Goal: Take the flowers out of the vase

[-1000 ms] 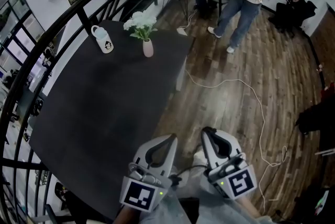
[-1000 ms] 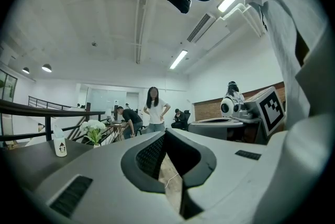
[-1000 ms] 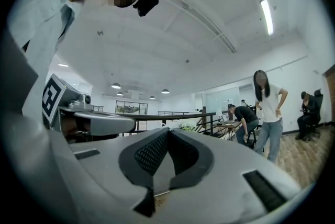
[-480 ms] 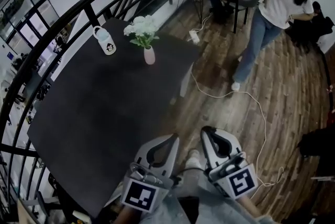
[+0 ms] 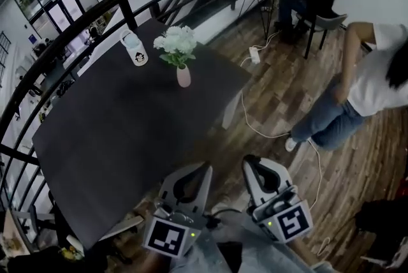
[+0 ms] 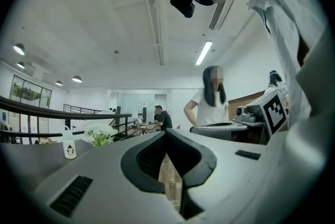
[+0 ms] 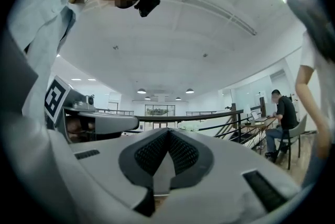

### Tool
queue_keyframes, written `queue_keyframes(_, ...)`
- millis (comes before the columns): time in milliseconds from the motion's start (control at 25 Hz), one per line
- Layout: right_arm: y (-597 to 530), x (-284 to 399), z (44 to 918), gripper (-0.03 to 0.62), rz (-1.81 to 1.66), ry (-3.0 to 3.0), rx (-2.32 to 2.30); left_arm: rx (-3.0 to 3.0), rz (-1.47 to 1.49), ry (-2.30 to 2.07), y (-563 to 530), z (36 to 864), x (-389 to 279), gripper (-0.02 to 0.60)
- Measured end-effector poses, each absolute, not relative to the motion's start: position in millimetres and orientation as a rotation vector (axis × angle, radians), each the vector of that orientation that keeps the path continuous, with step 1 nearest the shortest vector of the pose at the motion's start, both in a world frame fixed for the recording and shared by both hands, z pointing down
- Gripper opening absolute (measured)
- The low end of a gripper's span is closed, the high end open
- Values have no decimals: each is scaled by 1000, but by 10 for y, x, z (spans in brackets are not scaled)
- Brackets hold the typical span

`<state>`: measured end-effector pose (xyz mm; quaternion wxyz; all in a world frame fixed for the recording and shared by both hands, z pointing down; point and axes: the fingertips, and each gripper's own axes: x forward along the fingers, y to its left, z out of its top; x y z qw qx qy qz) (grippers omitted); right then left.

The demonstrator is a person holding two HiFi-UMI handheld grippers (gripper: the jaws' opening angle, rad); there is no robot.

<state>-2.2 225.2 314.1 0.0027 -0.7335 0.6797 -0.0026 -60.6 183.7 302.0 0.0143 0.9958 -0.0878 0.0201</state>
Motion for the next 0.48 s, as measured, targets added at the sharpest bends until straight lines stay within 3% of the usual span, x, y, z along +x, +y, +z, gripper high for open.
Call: queue_keyframes(480, 1977, 289, 3223, -2, -22, 2263, -2138, 3079, 108, -442, 1699, 3120, -275, -3)
